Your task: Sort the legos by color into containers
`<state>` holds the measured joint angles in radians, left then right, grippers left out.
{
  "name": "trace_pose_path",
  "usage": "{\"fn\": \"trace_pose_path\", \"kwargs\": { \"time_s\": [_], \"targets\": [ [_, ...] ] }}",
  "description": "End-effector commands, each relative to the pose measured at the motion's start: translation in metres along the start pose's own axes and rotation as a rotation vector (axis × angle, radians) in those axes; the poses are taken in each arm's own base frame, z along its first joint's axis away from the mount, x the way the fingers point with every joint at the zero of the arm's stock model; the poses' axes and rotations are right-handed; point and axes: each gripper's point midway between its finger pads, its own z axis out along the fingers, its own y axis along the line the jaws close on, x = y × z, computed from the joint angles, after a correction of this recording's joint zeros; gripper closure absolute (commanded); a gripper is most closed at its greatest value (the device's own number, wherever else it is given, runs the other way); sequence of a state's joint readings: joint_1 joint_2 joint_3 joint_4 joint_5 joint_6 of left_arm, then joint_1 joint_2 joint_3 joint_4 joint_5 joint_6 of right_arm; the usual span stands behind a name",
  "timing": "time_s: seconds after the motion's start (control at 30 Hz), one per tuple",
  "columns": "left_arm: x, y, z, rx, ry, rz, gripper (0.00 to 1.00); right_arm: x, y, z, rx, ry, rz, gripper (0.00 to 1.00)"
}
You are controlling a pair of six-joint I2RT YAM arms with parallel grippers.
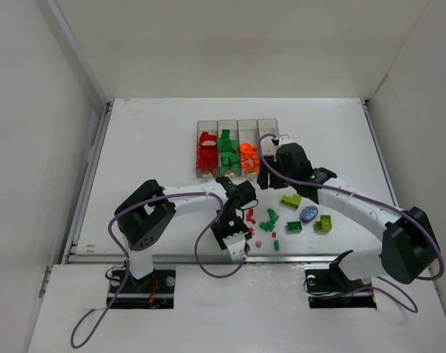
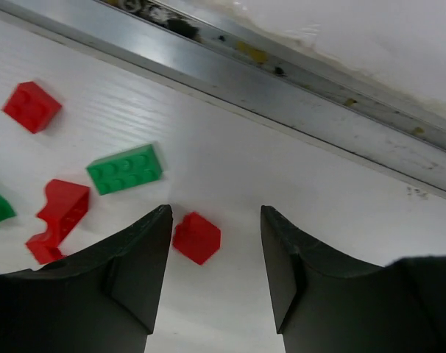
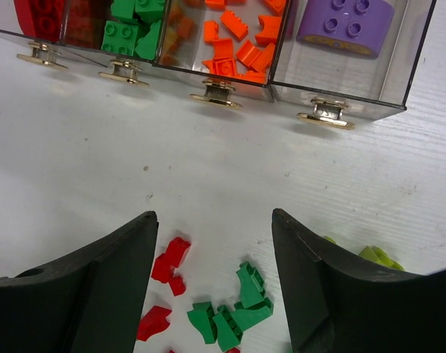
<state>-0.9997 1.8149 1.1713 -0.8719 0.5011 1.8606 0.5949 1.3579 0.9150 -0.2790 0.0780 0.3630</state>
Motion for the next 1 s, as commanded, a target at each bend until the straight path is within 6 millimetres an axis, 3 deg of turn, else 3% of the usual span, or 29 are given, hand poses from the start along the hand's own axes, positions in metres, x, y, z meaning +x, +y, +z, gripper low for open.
{"fn": "trace_pose_path", "kwargs": {
  "time_s": [0.0, 0.27, 0.4, 0.53, 0.57, 0.67, 0.77, 0.87, 0.93, 0.97],
  "targets": [
    [-0.006, -0.012, -0.012, -0.005, 0.015, 0.025, 0.52, -0.02, 0.006, -0.006, -0.03, -0.076, 0.019, 0.31],
    [0.007, 0.008, -0.008, -0.092, 0.06, -0.039, 0.51, -0.014, 0.003, -0.006, -0.026, -0.068, 0.018, 0.31],
    [0.015, -0.008, 0.003, -0.057, 0.083, -0.055, 0.57, -0.01, 0.002, -0.005, -0.023, -0.059, 0.018, 0.31],
    [0.015, -0.007, 0.004, -0.071, 0.085, -0.058, 0.73, -0.007, 0.001, -0.006, -0.022, -0.058, 0.018, 0.31],
    [0.015, -0.01, 0.003, -0.071, 0.085, -0.058, 0.83, -0.007, 0.001, -0.007, -0.022, -0.058, 0.018, 0.31],
    [0.015, -0.008, 0.003, -0.08, 0.086, -0.075, 0.98, -0.007, 0.001, -0.007, -0.022, -0.058, 0.018, 0.31],
    [0.014, -0.006, 0.0, -0.1, 0.087, -0.102, 1.0, -0.007, 0.001, -0.007, -0.022, -0.058, 0.027, 0.31],
    [0.01, 0.009, -0.017, -0.189, 0.064, -0.223, 1.0, -0.007, 0.001, -0.007, -0.022, -0.058, 0.027, 0.31],
    [0.005, 0.03, -0.047, -0.318, -0.017, -0.379, 1.0, -0.012, 0.003, -0.011, -0.027, -0.067, 0.028, 0.31],
    [0.023, 0.04, -0.066, -0.406, -0.046, -0.484, 1.0, -0.014, 0.001, -0.012, -0.015, -0.067, 0.028, 0.31]
  ]
}}
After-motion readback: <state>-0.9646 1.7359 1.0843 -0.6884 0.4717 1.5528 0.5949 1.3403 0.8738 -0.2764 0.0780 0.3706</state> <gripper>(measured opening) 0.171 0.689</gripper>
